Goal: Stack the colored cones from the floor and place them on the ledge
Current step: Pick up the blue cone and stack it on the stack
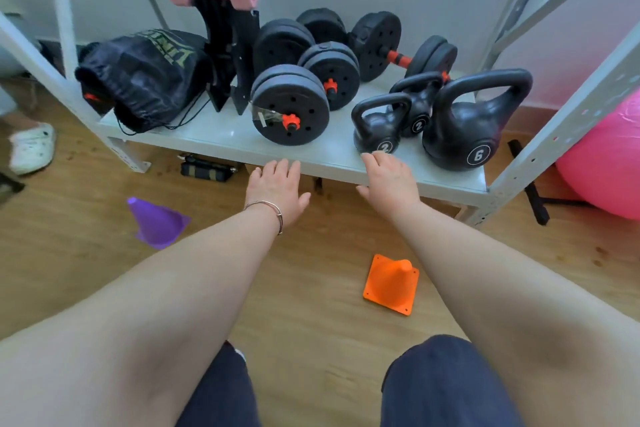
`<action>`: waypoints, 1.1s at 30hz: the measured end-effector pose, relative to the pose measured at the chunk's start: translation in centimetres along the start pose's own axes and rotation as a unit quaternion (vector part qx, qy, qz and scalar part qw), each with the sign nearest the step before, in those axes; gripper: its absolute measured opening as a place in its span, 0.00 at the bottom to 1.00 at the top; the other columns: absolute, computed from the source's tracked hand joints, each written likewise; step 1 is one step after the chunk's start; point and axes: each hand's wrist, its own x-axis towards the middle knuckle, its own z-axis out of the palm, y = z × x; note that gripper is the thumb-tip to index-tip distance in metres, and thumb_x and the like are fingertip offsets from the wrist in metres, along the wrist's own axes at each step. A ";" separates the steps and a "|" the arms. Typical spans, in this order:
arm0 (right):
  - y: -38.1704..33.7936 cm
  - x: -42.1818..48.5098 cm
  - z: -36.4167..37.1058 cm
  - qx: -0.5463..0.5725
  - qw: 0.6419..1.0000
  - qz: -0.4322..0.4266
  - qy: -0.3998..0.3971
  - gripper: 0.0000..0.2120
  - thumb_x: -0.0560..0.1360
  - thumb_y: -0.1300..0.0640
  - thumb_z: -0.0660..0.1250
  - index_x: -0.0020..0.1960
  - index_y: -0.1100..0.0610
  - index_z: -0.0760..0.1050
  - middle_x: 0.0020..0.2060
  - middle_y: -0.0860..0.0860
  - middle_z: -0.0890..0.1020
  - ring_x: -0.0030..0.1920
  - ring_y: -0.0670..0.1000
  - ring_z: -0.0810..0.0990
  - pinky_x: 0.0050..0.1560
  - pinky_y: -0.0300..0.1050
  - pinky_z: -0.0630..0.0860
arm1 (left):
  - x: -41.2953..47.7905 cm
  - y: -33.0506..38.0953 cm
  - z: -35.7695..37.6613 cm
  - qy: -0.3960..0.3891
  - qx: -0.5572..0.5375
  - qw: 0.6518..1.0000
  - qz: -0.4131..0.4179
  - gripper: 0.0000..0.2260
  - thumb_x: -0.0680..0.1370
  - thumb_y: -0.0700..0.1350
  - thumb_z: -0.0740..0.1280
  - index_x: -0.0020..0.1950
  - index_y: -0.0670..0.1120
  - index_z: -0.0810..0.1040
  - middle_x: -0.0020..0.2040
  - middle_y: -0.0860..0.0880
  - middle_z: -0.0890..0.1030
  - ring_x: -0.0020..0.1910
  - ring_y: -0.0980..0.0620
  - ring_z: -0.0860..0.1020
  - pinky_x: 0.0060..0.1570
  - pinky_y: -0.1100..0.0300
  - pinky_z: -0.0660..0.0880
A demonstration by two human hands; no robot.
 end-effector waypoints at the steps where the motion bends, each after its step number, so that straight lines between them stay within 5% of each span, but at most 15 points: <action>1: -0.7 0.6 -0.4 -0.003 1.000 -0.008 0.003 0.23 0.74 0.48 0.69 0.64 0.57 0.69 0.60 0.54 0.75 0.62 0.58 0.73 0.60 0.52 0.70 | 0.1 -1.2 -0.5 -0.002 0.001 1.000 0.001 0.30 0.78 0.61 0.57 0.75 0.48 0.59 0.73 0.47 0.68 0.71 0.45 0.67 0.67 0.47 0.67; 12: -14.6 5.6 0.6 0.011 0.994 -0.106 -0.015 0.26 0.75 0.48 0.68 0.69 0.54 0.66 0.64 0.53 0.74 0.62 0.57 0.74 0.62 0.52 0.71 | -3.0 -17.0 0.4 -0.017 0.014 0.998 -0.065 0.30 0.79 0.60 0.57 0.77 0.48 0.56 0.75 0.46 0.65 0.71 0.44 0.67 0.63 0.48 0.70; 20: -24.4 5.4 6.4 0.045 0.985 -0.152 -0.064 0.29 0.76 0.47 0.68 0.73 0.54 0.63 0.68 0.54 0.72 0.67 0.57 0.71 0.67 0.53 0.70 | -9.5 -23.3 8.2 -0.069 -0.006 0.990 -0.123 0.30 0.78 0.61 0.57 0.76 0.48 0.57 0.73 0.48 0.67 0.69 0.45 0.68 0.63 0.49 0.70; 33: -31.1 1.8 20.5 0.045 0.956 -0.183 -0.224 0.29 0.76 0.47 0.67 0.73 0.54 0.63 0.68 0.52 0.70 0.66 0.57 0.71 0.62 0.50 0.70 | -18.1 -29.3 23.4 -0.155 -0.085 0.955 -0.237 0.28 0.79 0.57 0.58 0.77 0.48 0.58 0.70 0.48 0.71 0.66 0.45 0.72 0.57 0.50 0.71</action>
